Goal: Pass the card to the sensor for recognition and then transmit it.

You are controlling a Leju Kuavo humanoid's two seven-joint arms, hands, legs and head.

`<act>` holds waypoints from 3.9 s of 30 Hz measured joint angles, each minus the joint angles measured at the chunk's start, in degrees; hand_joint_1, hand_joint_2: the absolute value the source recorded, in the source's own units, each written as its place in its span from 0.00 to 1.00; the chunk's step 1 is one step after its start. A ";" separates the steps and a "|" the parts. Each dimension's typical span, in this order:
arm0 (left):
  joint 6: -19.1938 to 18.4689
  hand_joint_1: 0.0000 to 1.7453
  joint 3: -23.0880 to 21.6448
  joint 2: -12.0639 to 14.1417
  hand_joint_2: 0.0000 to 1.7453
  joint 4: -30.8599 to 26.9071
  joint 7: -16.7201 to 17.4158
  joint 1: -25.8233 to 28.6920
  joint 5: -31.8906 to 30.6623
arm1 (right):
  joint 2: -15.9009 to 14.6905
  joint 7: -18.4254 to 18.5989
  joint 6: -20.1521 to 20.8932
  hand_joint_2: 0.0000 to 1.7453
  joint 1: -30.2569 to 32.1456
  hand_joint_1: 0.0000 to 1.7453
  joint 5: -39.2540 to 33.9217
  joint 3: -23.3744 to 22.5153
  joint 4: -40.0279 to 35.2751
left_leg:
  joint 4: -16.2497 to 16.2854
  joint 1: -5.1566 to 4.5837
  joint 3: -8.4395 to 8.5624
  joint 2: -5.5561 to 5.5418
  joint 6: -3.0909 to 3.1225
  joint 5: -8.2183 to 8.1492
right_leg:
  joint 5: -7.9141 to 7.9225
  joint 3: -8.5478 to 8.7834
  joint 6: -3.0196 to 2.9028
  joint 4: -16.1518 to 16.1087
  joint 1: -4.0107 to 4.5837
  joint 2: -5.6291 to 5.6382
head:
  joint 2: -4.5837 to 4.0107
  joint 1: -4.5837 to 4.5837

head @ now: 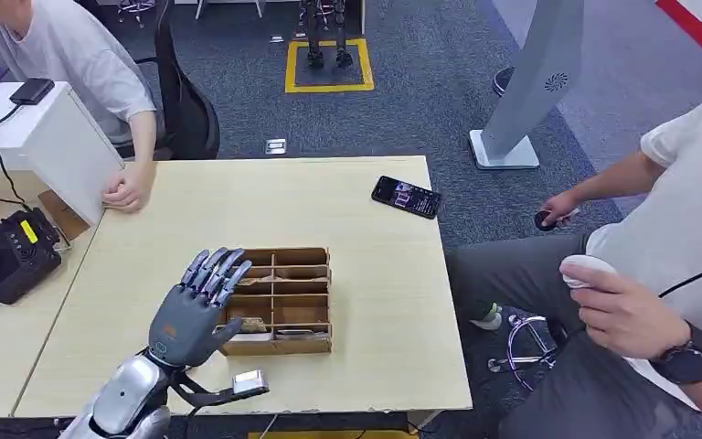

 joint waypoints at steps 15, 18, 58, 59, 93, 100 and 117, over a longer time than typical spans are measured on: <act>1.97 0.00 3.41 -2.69 1.00 1.62 2.14 0.00 1.33 | 0.00 -0.02 -0.33 1.00 0.01 0.00 0.68 -0.07 0.00 | 0.00 0.00 0.00 0.00 0.00 0.00 | 0.00 0.01 0.00 0.00 0.00 0.00 | 0.00 0.00; 1.97 0.00 3.89 -2.93 1.00 1.66 2.14 0.00 1.33 | 0.00 0.05 -0.33 1.00 0.00 0.00 0.70 -0.09 0.00 | 0.00 0.00 0.00 0.00 0.00 0.00 | 0.00 0.00 0.00 0.00 0.00 0.00 | 0.00 0.02; -0.11 0.00 4.28 -5.31 1.00 4.57 0.31 -1.25 2.05 | 0.02 0.09 -0.26 1.00 -0.04 0.00 2.06 -0.24 0.02 | 0.00 0.00 0.01 0.00 0.00 0.00 | 0.00 0.01 0.00 0.00 0.00 -0.01 | 0.00 0.00; -0.11 0.00 4.28 -5.42 1.00 4.74 0.33 -1.32 2.23 | 0.04 0.09 -0.26 1.00 -0.03 0.00 2.08 -0.24 0.02 | 0.00 0.00 0.01 0.00 0.00 0.00 | 0.01 0.01 0.00 0.00 0.00 -0.01 | 0.00 0.02; 0.57 0.00 4.28 -5.99 1.00 6.49 0.50 -3.59 4.26 | 0.11 -0.04 -0.26 1.00 -0.14 0.00 2.80 -0.24 0.02 | 0.00 0.00 0.02 -0.01 0.00 0.02 | 0.01 0.03 -0.01 0.00 0.00 -0.01 | 0.00 0.02; -0.26 0.00 4.26 -6.03 1.00 6.30 0.07 -4.36 4.41 | 0.17 -0.04 -0.13 1.00 -0.23 0.00 3.08 -0.24 0.02 | 0.00 0.00 0.02 0.00 0.00 0.02 | 0.01 0.02 -0.01 0.00 0.00 -0.01 | 0.00 0.02; -3.78 0.00 2.82 -5.71 1.00 6.38 -1.14 -4.50 5.77 | 0.26 -0.04 -0.07 1.00 -0.45 0.00 3.41 -0.24 0.02 | 0.00 0.00 0.02 0.00 0.00 0.02 | 0.01 0.02 -0.01 0.00 0.00 0.00 | 0.00 0.02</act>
